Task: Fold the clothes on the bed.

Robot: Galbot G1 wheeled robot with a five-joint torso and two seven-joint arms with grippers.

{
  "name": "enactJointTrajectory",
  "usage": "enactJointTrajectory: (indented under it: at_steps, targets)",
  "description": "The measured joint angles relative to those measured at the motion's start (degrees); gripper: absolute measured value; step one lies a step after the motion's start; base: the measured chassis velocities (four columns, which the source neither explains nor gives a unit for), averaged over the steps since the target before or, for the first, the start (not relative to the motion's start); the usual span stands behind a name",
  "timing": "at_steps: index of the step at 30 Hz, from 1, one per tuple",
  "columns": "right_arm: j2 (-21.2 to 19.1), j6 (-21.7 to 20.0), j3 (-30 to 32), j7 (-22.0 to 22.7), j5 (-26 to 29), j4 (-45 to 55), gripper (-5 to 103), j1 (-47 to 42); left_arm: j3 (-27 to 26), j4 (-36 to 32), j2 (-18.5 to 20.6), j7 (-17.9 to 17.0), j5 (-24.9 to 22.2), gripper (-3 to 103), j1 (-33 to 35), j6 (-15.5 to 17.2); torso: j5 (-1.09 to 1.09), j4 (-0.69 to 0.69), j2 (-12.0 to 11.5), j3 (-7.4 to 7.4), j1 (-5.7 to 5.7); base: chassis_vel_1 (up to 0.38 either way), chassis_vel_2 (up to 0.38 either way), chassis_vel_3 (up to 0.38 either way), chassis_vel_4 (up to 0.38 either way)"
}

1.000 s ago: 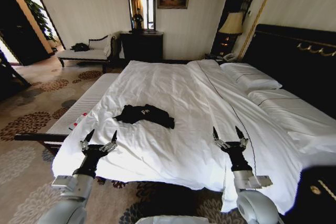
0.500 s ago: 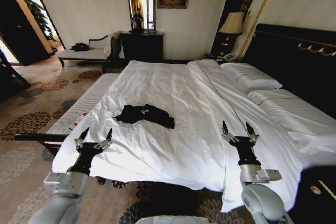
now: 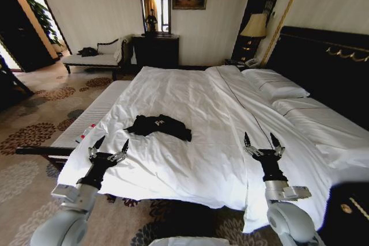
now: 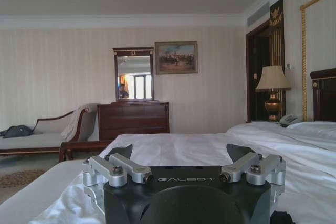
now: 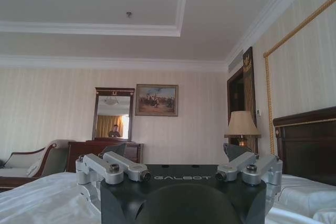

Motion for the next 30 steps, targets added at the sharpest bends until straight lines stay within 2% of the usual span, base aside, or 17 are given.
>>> enactJointTrajectory:
  at_steps: [20,30]
  targets:
    - [1.30,0.19,-0.83,0.16,-0.30,-0.80,100,0.84,-0.88,-0.80,-0.57,-0.48,0.36,100,1.35,-1.16,0.00,0.00,0.00,0.00,0.00,0.000,0.000,0.000,0.000]
    - [2.26,0.55,-1.21,0.25,-2.01,-1.49,100,0.92,0.05,-0.83,-1.60,-0.51,2.45,100,2.40,-2.15,0.00,0.00,0.00,0.00,0.00,0.000,0.000,0.000,0.000]
